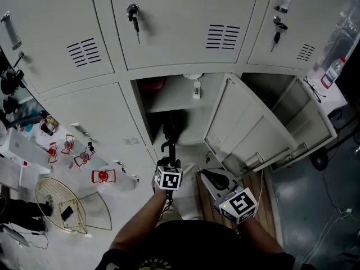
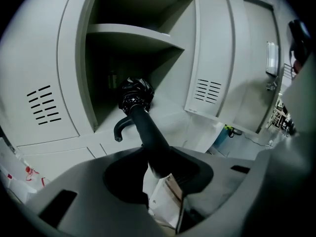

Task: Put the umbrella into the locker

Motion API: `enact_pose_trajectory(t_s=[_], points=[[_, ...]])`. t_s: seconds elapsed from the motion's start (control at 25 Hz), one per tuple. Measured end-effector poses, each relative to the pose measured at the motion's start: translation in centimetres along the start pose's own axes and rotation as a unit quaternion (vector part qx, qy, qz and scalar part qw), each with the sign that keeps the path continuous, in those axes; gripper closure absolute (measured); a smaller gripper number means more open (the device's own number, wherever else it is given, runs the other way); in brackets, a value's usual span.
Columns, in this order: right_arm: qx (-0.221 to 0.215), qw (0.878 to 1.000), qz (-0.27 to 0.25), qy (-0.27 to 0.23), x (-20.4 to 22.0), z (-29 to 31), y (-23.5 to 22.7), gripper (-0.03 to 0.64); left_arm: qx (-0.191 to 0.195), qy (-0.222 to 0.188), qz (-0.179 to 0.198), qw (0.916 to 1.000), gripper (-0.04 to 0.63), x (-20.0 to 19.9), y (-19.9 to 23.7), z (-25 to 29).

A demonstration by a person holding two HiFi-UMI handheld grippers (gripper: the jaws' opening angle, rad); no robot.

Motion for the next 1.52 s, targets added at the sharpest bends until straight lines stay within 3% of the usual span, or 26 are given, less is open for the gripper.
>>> enact_pose_trajectory(t_s=[0.2,1.12,1.52], points=[[-0.002,1.000,0.001,0.000,0.0,0.1,-0.3,0.584,-0.016,-0.015,0.018,0.9996,0.457,-0.8,-0.3,-0.6],[-0.003,1.000,0.006,-0.011,-1.2,4.9,-2.9,0.584,0.002,-0.041,0.016,0.9990,0.465,-7.8,2.0,0.9],[0.002,1.000,0.007,-0.009,-1.6,6.6,-3.9,0.584,0.014,-0.026,0.002,0.9996,0.465,-9.1,3.1,2.9]])
Point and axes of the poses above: the fingertips, and each gripper's own axes: z forward along the fingers, y to its left, x out of its underside, the point moved 6 cm from there along -z, backward along the fingers, and after that the axes turned 11 degrees about -z, right-handed, at the moved point
